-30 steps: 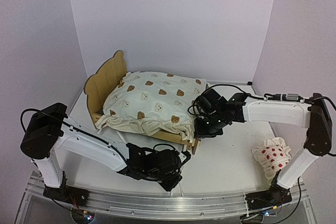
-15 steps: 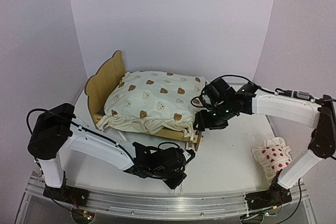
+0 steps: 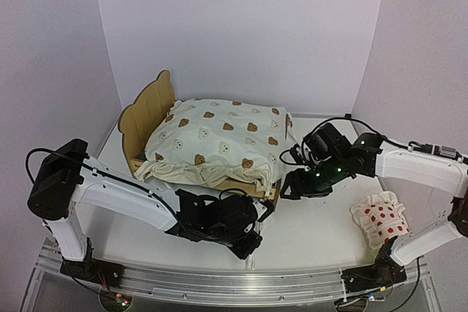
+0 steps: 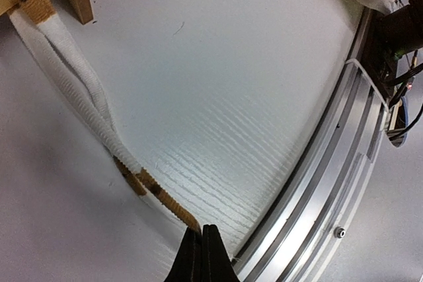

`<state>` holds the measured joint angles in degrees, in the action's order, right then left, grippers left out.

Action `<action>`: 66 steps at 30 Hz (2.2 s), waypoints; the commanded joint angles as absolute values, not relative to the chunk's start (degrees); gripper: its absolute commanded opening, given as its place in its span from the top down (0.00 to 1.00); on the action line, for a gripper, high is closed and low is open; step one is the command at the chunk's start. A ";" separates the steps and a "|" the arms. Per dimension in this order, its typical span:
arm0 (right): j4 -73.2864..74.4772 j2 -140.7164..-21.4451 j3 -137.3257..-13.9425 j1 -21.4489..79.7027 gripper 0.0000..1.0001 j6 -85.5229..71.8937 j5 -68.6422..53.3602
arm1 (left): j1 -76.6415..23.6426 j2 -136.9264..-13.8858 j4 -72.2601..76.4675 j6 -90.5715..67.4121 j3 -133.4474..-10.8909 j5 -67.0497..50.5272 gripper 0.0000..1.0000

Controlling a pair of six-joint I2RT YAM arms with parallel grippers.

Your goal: Set up the pet bed

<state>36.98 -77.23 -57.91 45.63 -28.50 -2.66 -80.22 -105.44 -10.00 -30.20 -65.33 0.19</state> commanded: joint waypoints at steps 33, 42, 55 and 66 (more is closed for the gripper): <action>32.88 -76.64 -58.74 45.70 0.32 -27.85 -2.59 | -86.05 -106.56 -31.03 -35.65 -75.78 6.08 0.55; 32.08 -76.83 -58.01 45.69 0.33 -28.04 -3.20 | -86.16 -114.47 -32.45 -35.91 -78.97 7.16 0.60; 31.99 -77.18 -57.65 45.70 0.33 -28.20 -3.30 | -86.14 -117.14 -32.01 -34.62 -80.59 7.54 0.74; 30.99 -77.19 -56.91 45.70 0.34 -28.60 -5.00 | -85.42 -117.35 -33.49 -36.99 -77.60 15.87 1.00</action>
<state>32.96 -76.95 -57.56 45.63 -28.52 -3.35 -86.03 -117.19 -31.48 -35.15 -78.73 9.73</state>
